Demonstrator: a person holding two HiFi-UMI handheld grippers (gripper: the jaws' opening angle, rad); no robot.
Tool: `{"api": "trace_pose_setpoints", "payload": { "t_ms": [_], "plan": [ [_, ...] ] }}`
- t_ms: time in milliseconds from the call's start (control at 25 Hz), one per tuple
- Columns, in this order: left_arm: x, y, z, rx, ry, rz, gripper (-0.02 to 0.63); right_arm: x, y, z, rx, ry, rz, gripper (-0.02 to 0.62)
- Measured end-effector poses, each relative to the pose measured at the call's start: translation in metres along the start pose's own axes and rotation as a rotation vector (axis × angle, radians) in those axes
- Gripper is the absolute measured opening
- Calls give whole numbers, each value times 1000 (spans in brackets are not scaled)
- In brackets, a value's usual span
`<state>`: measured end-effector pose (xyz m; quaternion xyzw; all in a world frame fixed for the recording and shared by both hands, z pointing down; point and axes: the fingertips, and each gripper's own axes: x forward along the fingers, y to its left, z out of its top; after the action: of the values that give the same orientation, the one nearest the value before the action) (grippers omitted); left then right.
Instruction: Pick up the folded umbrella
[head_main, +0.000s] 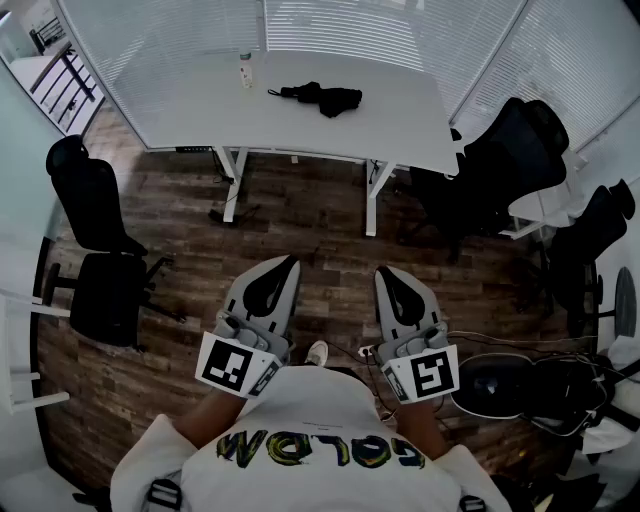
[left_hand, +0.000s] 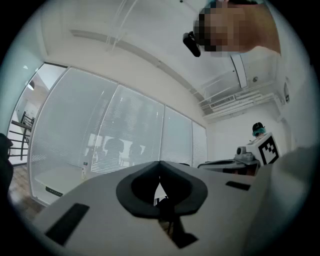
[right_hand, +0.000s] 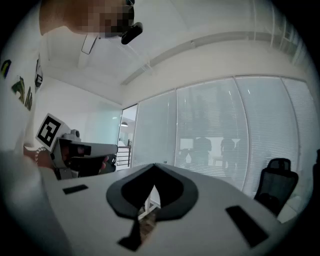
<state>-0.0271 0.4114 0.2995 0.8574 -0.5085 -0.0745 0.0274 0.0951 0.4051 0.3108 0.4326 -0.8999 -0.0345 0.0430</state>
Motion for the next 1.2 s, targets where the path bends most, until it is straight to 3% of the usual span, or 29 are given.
{"api": "trace_pose_setpoints", "payload": {
  "t_ms": [680, 920, 1200],
  "plan": [
    [29, -22, -28, -2, 32, 37, 11, -15, -43, -27, 26, 27, 0, 12],
    [48, 0, -31, -11, 21, 31, 11, 10, -52, -30, 14, 24, -7, 12],
    [80, 52, -29, -16, 14, 21, 11, 70, -59, -31, 4, 39, -5, 12]
  ]
}}
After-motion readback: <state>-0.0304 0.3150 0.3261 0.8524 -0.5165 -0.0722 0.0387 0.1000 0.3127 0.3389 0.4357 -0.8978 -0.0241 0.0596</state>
